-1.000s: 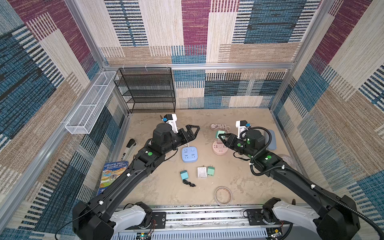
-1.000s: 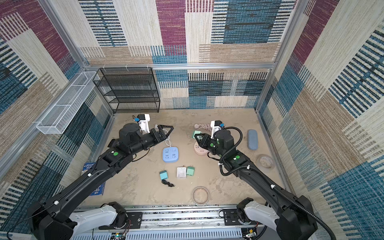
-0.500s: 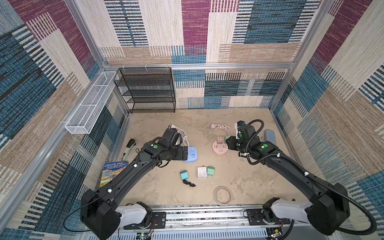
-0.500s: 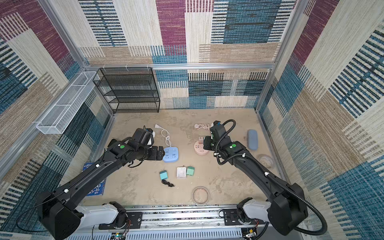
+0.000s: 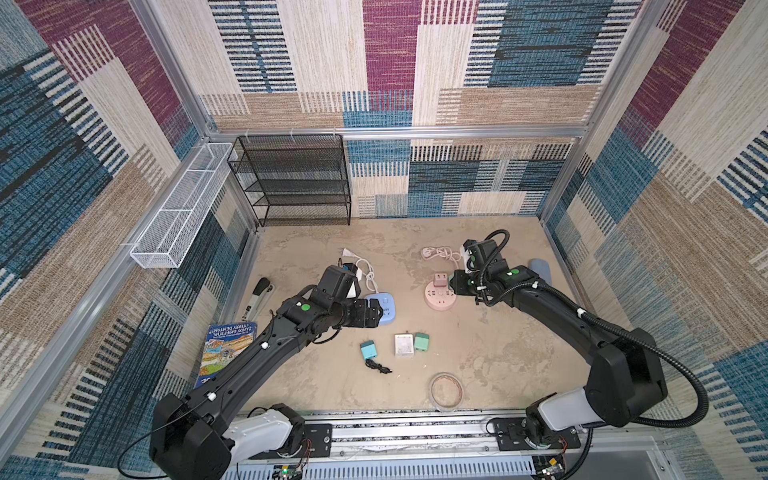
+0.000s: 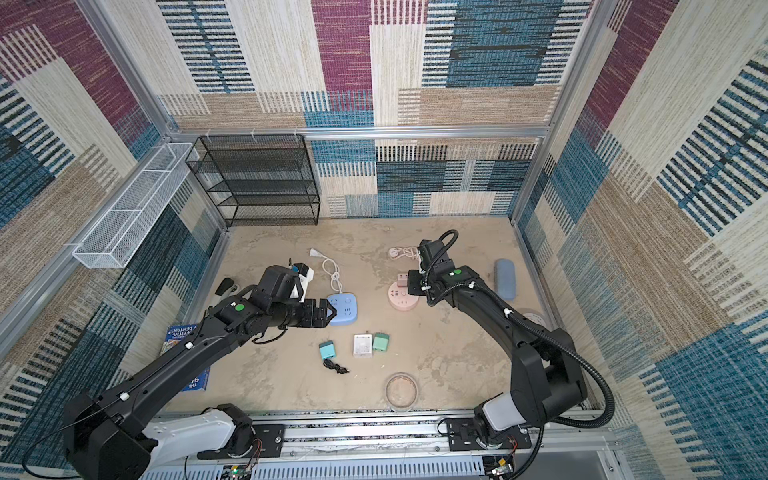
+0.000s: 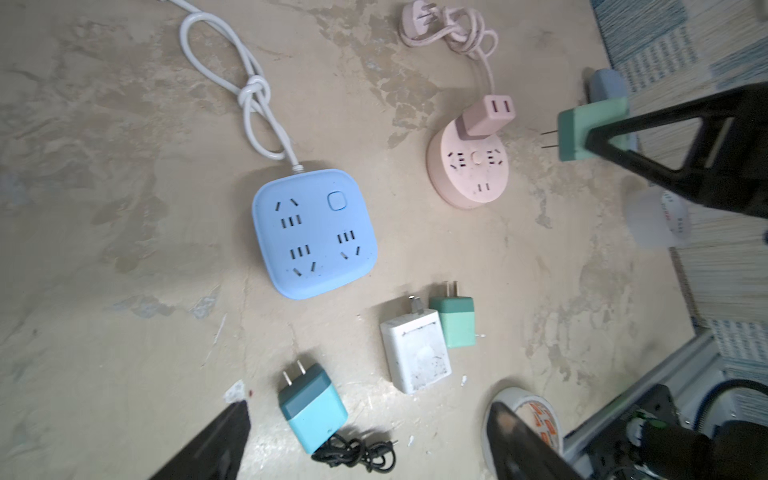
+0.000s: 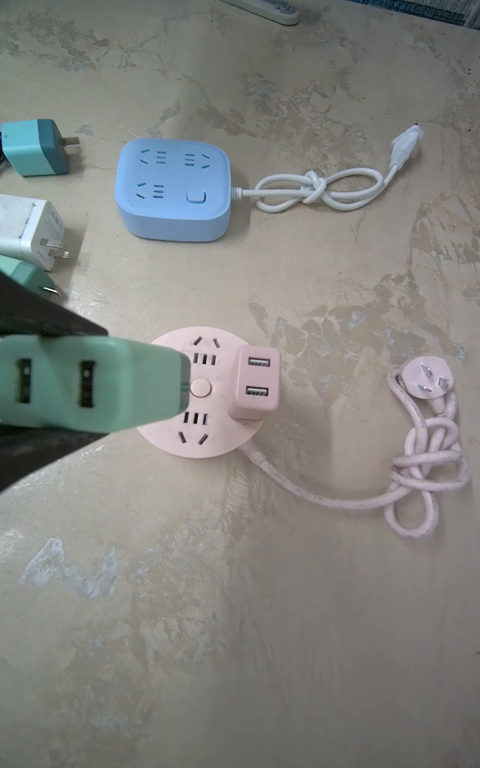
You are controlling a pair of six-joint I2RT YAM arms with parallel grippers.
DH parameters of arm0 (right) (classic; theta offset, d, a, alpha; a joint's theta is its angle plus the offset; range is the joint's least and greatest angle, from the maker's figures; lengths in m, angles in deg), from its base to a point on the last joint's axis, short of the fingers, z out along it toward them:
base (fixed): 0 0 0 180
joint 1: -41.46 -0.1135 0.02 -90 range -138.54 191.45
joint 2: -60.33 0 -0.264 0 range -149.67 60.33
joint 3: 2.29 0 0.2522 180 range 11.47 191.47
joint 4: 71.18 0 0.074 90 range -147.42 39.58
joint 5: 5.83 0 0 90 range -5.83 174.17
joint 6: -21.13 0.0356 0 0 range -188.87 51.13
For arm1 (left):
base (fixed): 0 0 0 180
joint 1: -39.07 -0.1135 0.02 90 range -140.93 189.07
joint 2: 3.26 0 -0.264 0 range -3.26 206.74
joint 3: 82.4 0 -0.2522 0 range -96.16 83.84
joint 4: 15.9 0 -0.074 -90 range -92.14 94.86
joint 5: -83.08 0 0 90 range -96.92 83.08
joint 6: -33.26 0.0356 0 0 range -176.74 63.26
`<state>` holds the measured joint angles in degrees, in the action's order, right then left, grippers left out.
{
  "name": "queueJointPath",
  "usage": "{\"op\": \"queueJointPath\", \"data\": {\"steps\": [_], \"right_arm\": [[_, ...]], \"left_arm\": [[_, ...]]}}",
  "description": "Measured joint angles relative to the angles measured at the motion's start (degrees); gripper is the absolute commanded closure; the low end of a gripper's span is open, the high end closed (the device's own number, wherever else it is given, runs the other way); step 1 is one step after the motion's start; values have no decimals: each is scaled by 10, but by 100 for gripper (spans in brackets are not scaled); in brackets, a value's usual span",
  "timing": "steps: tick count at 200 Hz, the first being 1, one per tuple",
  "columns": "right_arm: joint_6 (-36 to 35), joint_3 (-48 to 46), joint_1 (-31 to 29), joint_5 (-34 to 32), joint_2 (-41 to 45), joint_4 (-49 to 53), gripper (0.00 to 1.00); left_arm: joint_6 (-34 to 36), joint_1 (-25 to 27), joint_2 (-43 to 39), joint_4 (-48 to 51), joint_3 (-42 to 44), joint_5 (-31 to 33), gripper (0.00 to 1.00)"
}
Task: Insert the plug
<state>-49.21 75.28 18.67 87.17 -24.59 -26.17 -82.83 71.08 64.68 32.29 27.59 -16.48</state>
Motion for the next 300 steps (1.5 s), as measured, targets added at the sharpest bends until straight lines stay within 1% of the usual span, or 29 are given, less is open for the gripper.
{"op": "queueJointPath", "data": {"steps": [23, 53, 149, 190, 300], "right_arm": [[-9, 10, 1, 0, -15, 1, 100], [-24, 21, 3, -3, -37, 10, 100], [-43, 26, 4, -16, -68, 20, 100], [-43, 30, 6, -17, -81, 20, 100], [-43, 43, 7, -15, -111, 20, 100]], "left_arm": [[-11, 0, 0, -26, 13, -28, 6], [-19, 0, 0, -47, 24, -42, 7], [-29, 0, -5, -59, 28, -45, 7], [-39, 0, -9, -67, 32, -58, 7], [-39, 0, -9, -67, 35, -58, 7]]}}
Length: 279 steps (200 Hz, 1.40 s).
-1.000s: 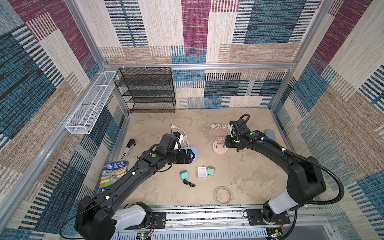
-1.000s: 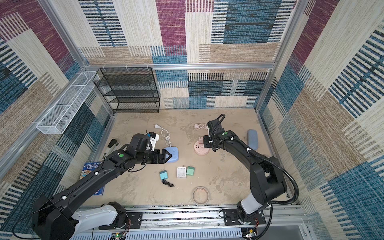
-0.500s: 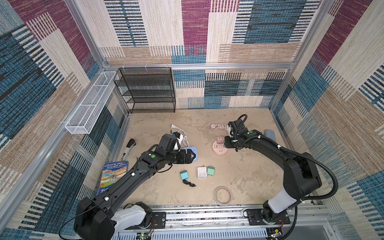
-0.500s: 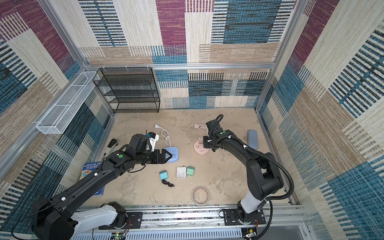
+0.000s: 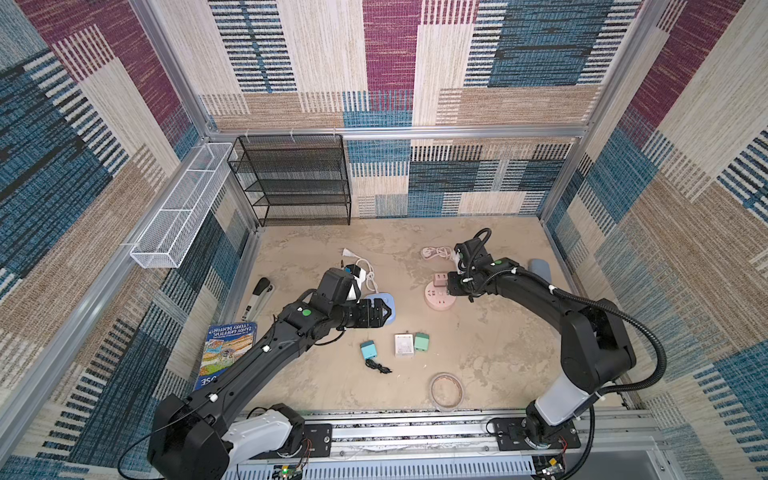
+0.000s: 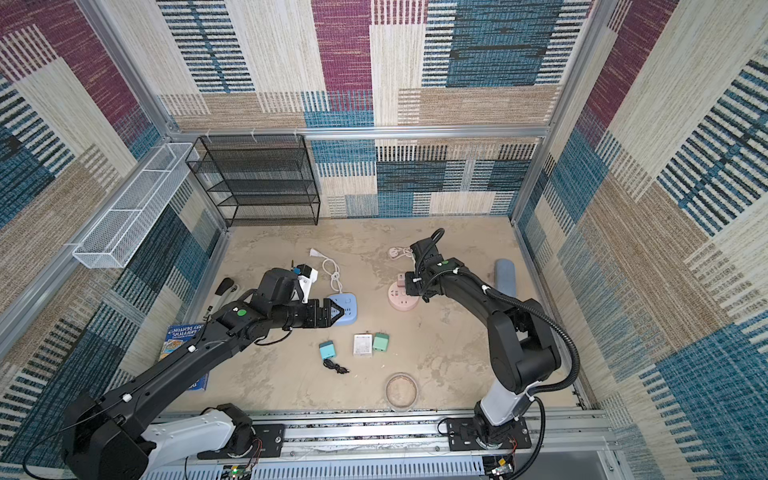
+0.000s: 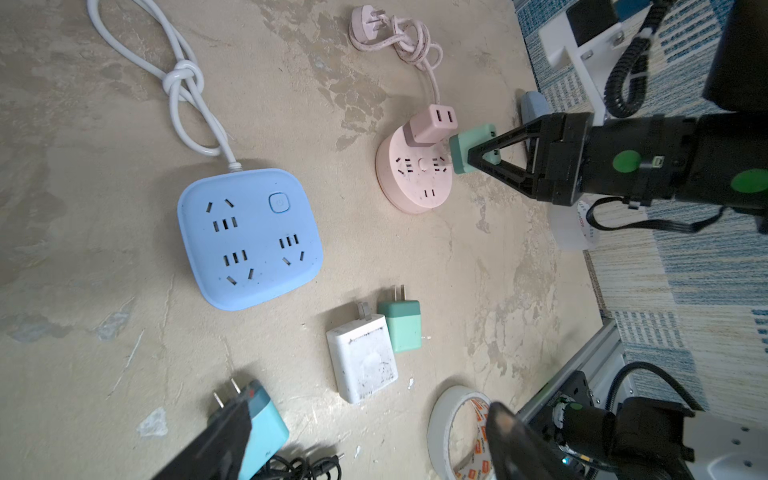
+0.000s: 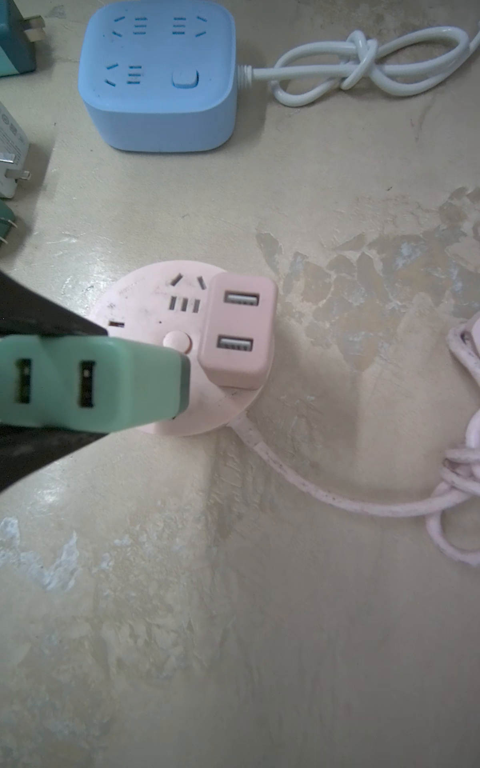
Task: Insert the plug
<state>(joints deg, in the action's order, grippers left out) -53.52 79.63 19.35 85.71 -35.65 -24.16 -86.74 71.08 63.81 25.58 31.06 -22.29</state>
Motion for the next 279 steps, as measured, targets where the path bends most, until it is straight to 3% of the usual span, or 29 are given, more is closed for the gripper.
{"op": "queueJointPath", "data": {"steps": [279], "right_arm": [[13, 17, -2, -10, -52, 3, 100]], "left_arm": [[0, 0, 10, -8, 17, 0, 8]]}}
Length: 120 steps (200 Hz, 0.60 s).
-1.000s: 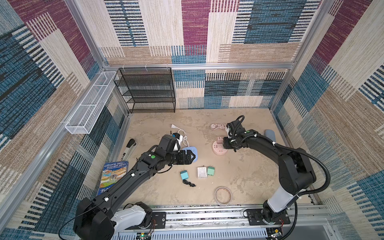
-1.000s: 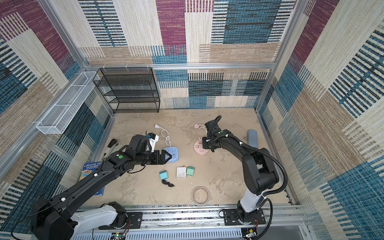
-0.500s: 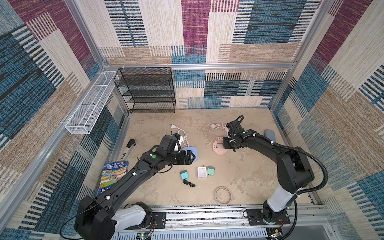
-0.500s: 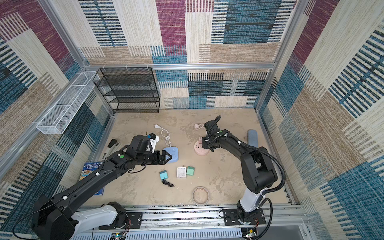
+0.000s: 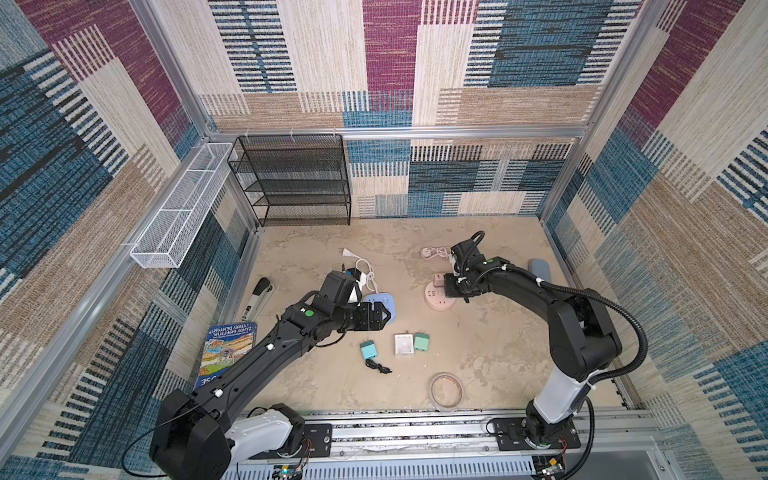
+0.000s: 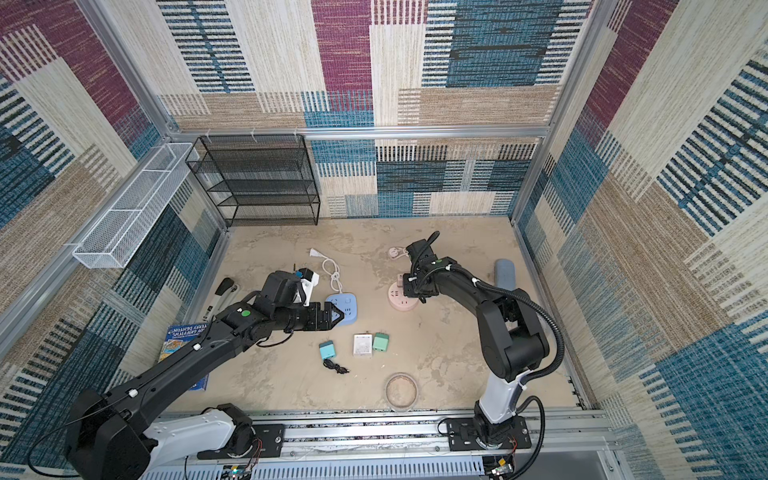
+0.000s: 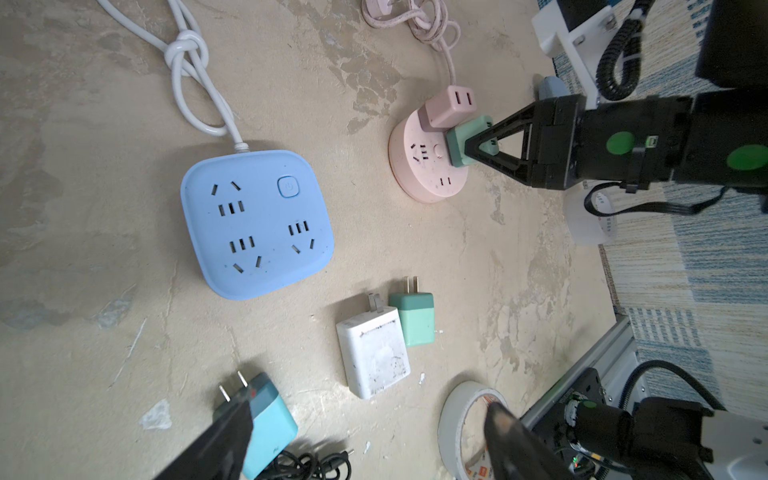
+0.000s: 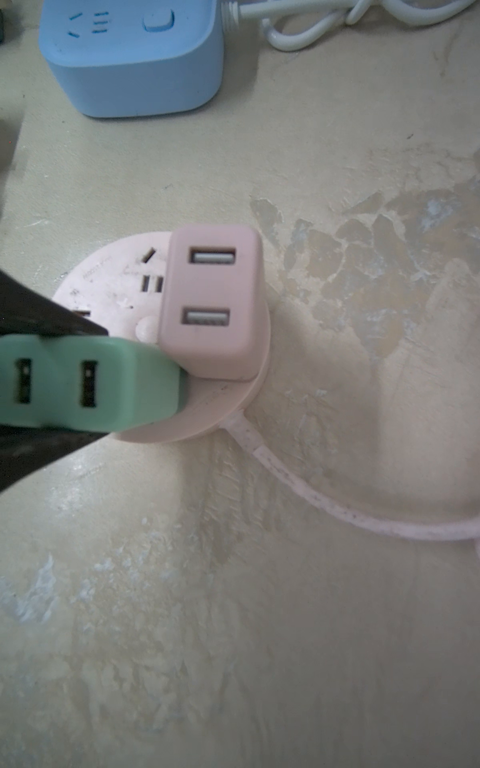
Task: Insert the plug
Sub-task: 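Press the mint-green charger down into the pink strip socket with the right gripper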
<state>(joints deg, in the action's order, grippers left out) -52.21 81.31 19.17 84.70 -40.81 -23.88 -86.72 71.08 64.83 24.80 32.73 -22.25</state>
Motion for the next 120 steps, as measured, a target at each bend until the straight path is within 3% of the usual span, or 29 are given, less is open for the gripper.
{"op": "queueJointPath", "data": {"steps": [120], "right_arm": [[-2, 21, -9, -21, -24, 23, 100]], "left_arm": [[0, 0, 6, -9, 5, 0, 8]]}}
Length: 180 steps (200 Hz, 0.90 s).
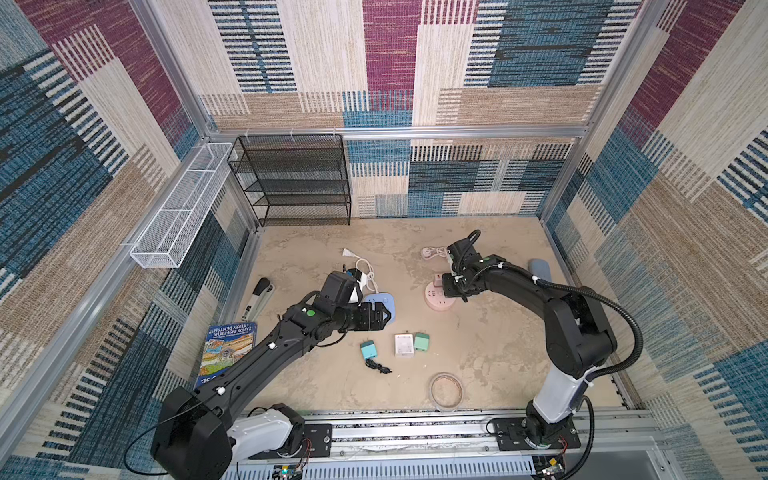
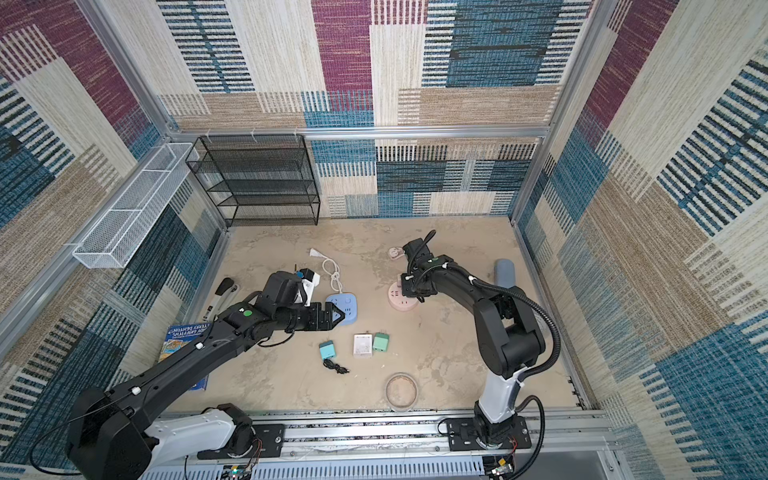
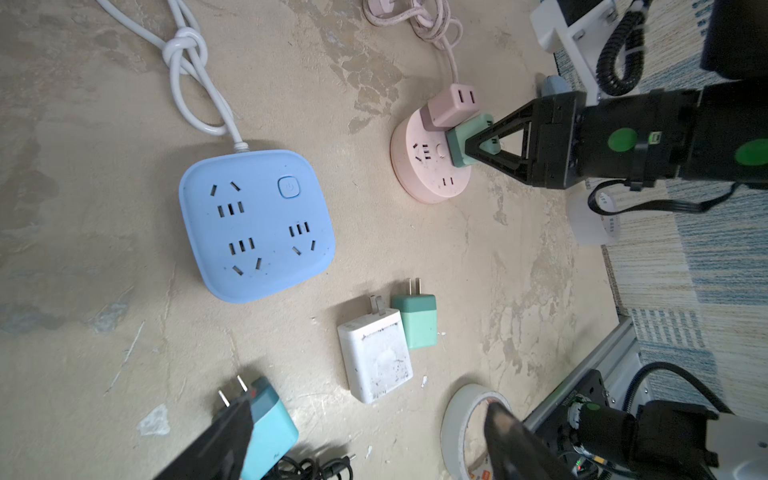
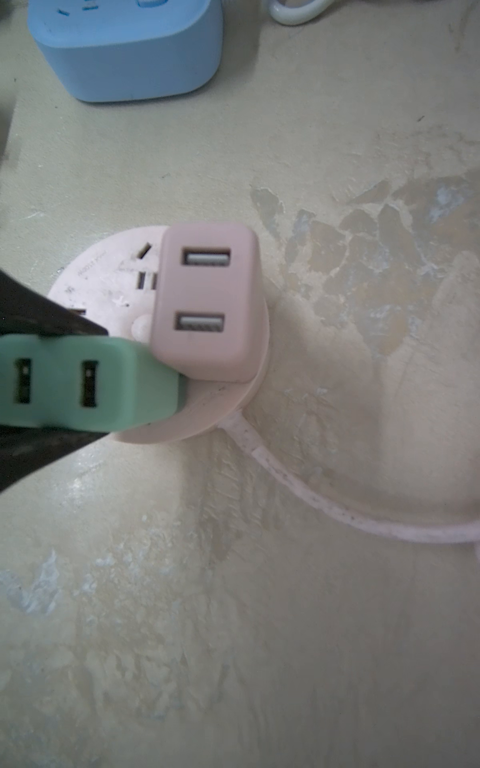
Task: Insert the plug
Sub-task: 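Press the mint-green charger down into the pink strip socket with the right gripper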
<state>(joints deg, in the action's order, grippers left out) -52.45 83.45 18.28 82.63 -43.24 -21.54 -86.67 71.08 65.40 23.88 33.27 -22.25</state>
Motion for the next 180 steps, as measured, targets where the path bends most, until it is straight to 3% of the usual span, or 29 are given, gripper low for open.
{"op": "queueJointPath", "data": {"steps": [105, 180], "right_arm": [[-1, -30, -9, -45, -23, -121, 100], [0, -47, -12, -60, -17, -150, 100]], "left_arm": [[1, 0, 0, -1, 10, 2, 8], [1, 0, 7, -8, 10, 2, 8]]}}
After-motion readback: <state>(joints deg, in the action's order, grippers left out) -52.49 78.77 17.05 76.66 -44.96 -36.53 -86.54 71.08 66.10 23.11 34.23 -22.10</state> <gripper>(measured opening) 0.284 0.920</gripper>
